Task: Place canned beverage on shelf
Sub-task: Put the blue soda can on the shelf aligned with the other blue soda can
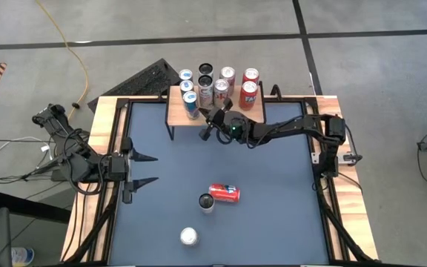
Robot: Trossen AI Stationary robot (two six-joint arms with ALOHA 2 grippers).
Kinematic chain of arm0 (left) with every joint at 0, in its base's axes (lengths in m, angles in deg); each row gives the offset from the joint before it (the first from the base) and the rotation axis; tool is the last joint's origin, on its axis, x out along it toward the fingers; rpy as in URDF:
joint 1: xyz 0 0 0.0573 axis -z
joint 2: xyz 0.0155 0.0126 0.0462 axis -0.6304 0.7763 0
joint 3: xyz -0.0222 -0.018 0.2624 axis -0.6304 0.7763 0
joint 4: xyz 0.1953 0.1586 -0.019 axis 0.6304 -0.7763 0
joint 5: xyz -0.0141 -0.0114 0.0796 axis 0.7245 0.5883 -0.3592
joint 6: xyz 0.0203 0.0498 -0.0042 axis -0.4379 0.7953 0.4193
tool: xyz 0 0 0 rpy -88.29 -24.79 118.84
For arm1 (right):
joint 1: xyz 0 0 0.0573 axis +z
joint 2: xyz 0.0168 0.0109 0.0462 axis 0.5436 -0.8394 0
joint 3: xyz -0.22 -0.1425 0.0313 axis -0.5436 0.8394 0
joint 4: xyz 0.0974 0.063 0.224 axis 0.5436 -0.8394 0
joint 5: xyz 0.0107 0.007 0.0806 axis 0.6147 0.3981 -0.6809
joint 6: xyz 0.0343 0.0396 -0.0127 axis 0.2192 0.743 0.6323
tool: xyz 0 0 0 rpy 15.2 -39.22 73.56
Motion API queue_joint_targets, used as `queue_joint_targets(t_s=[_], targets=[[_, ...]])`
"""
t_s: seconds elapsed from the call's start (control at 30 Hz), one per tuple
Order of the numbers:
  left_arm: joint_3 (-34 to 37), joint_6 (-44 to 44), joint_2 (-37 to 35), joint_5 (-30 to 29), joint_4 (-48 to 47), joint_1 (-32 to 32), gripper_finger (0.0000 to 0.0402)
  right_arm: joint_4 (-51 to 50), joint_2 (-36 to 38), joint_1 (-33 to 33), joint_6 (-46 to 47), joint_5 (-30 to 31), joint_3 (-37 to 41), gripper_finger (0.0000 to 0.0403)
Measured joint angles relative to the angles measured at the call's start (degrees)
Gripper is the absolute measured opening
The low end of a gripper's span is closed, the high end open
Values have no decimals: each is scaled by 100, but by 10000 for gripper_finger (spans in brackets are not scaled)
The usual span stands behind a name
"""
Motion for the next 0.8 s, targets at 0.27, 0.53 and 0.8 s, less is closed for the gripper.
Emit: queue_joint_targets(t_s=[0.27,0.53,0.8], targets=[[0,-87,0,2,-1,-2,257,165,-517,33,-3,269,-178,0],[0,-89,0,6,-61,0,257,-150,-603,156,-105,421,-466,0],[0,-142,2,5,-183,-2,257,-279,-562,13,-1,370,-461,0]])
